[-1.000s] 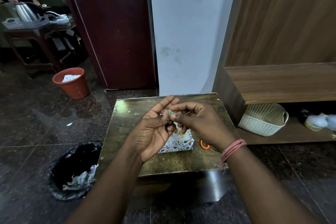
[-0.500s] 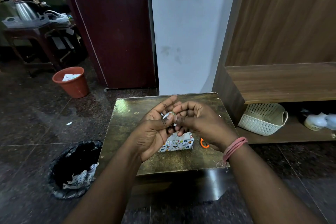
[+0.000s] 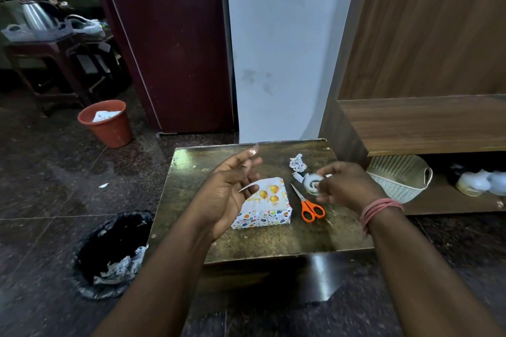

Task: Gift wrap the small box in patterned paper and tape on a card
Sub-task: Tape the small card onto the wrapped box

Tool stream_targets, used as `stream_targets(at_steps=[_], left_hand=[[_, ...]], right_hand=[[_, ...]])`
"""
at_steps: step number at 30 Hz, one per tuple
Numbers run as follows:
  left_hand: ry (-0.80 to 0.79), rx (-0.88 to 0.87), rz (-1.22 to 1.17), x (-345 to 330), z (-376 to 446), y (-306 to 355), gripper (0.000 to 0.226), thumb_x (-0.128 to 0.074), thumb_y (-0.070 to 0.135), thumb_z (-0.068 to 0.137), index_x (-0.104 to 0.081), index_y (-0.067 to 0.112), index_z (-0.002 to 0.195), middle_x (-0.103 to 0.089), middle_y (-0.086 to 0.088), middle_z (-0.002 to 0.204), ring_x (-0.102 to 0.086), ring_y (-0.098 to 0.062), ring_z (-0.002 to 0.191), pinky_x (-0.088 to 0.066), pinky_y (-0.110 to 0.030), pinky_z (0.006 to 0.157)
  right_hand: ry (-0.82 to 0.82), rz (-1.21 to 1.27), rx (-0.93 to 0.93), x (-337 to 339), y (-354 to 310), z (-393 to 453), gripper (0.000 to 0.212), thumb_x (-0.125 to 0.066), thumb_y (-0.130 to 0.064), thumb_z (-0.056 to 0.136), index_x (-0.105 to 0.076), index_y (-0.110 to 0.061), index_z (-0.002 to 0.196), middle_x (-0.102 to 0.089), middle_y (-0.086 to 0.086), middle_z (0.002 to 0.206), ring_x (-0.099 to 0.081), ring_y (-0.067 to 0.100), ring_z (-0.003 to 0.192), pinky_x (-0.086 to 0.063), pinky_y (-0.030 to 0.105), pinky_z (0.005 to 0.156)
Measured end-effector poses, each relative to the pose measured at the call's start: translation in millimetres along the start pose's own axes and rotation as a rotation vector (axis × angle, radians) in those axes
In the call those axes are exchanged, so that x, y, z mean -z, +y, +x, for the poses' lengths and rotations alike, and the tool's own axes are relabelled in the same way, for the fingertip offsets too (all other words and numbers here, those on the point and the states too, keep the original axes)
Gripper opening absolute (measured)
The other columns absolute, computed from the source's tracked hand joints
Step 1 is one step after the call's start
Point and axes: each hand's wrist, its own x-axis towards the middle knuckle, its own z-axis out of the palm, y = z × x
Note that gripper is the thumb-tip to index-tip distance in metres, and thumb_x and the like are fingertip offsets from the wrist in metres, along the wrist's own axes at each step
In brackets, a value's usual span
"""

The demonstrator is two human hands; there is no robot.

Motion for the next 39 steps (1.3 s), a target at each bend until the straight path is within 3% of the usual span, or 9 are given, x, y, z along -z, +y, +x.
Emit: stream_targets(at_steps=[4, 7, 9, 14, 19, 22, 25, 34, 39], left_hand=[[0.017, 0.042, 0.012, -1.1, -1.9, 0.5, 0.035, -0.05, 0.007, 0.102, -0.07, 0.011, 0.129, -0.07, -0.009, 0.129, -0.06, -0.012, 0.085, -0.045, -0.027, 0.074], [0.028, 0.07, 0.013, -1.1, -1.8, -1.5, 0.032, -0.054, 0.008, 0.1, -0.074, 0.014, 0.124, -0.071, -0.006, 0.123, -0.059, -0.01, 0.08, -0.044, -0.027, 0.071], [0.035, 0.085, 0.016, -0.9, -2.1, -2.0, 0.031, -0.055, 0.009, 0.1, -0.076, 0.015, 0.122, -0.071, -0.005, 0.122, -0.059, -0.01, 0.079, -0.044, -0.027, 0.071], [0.035, 0.124, 0.051, -0.3, -2.4, -0.1, 0.033, -0.053, 0.004, 0.099, -0.079, 0.016, 0.116, -0.071, -0.007, 0.124, -0.057, -0.01, 0.076, -0.043, -0.026, 0.069], [0.035, 0.113, 0.111, -4.5, -3.5, 0.4, 0.036, -0.05, -0.003, 0.098, -0.076, 0.011, 0.119, -0.071, -0.006, 0.114, -0.051, -0.009, 0.071, -0.039, -0.025, 0.063], [0.031, 0.112, 0.13, -4.9, -3.1, -0.3, 0.039, -0.048, -0.007, 0.096, -0.076, 0.01, 0.116, -0.073, -0.004, 0.109, -0.05, -0.008, 0.067, -0.037, -0.025, 0.061], [0.033, 0.1, 0.177, -2.5, -2.7, 0.2, 0.038, -0.046, -0.01, 0.094, -0.074, 0.007, 0.114, -0.073, -0.005, 0.104, -0.05, -0.008, 0.063, -0.035, -0.024, 0.059], [0.111, 0.099, 0.47, 18.9, -5.1, 17.0, 0.029, -0.054, 0.001, 0.097, -0.079, 0.013, 0.102, -0.077, -0.003, 0.098, -0.046, -0.007, 0.062, -0.033, -0.022, 0.056], [0.428, 0.09, 0.716, 44.2, -4.2, 20.4, 0.019, -0.061, 0.007, 0.094, -0.076, 0.018, 0.094, -0.076, -0.007, 0.09, -0.049, -0.01, 0.059, -0.036, -0.023, 0.052]], right_hand=[[0.152, -0.134, -0.047, 12.6, 14.3, 21.8, 0.025, -0.063, -0.013, 0.096, -0.067, -0.002, 0.119, -0.067, 0.021, 0.124, -0.067, 0.03, 0.096, -0.056, 0.033, 0.081], [0.095, -0.79, 0.028, 4.9, 20.9, 13.9, 0.047, -0.055, -0.045, 0.101, -0.063, -0.01, 0.131, -0.062, 0.011, 0.136, -0.06, 0.029, 0.124, -0.047, 0.028, 0.094], [0.047, -0.882, 0.028, 4.6, 20.3, 13.3, 0.047, -0.051, -0.047, 0.102, -0.063, -0.011, 0.13, -0.063, 0.01, 0.135, -0.06, 0.029, 0.125, -0.047, 0.028, 0.094], [0.116, -0.601, -0.07, 5.0, 22.7, 22.4, 0.014, -0.066, -0.019, 0.093, -0.068, -0.006, 0.1, -0.071, 0.015, 0.109, -0.069, 0.028, 0.089, -0.057, 0.026, 0.07], [0.289, -0.577, 0.313, -13.5, 2.9, 4.7, 0.013, -0.066, -0.022, 0.09, -0.073, -0.011, 0.086, -0.074, 0.011, 0.091, -0.069, 0.033, 0.089, -0.053, 0.033, 0.075], [-0.009, -0.128, 0.386, -35.8, -11.7, -10.6, 0.022, -0.069, -0.03, 0.093, -0.074, -0.014, 0.079, -0.07, 0.01, 0.074, -0.067, 0.025, 0.068, -0.057, 0.04, 0.073], [-0.273, 0.236, 0.297, -55.2, -16.8, -17.7, 0.009, -0.07, -0.009, 0.093, -0.076, -0.004, 0.091, -0.069, 0.021, 0.081, -0.062, 0.028, 0.068, -0.057, 0.036, 0.064], [-0.29, 0.356, 0.241, -79.3, -16.4, -24.7, 0.006, -0.068, 0.007, 0.086, -0.074, 0.005, 0.087, -0.066, 0.023, 0.074, -0.059, 0.027, 0.062, -0.053, 0.035, 0.06], [-0.262, 0.427, 0.063, -105.2, -13.3, -35.9, 0.007, -0.066, 0.01, 0.086, -0.066, 0.016, 0.089, -0.06, 0.021, 0.071, -0.053, 0.021, 0.05, -0.049, 0.027, 0.044]])
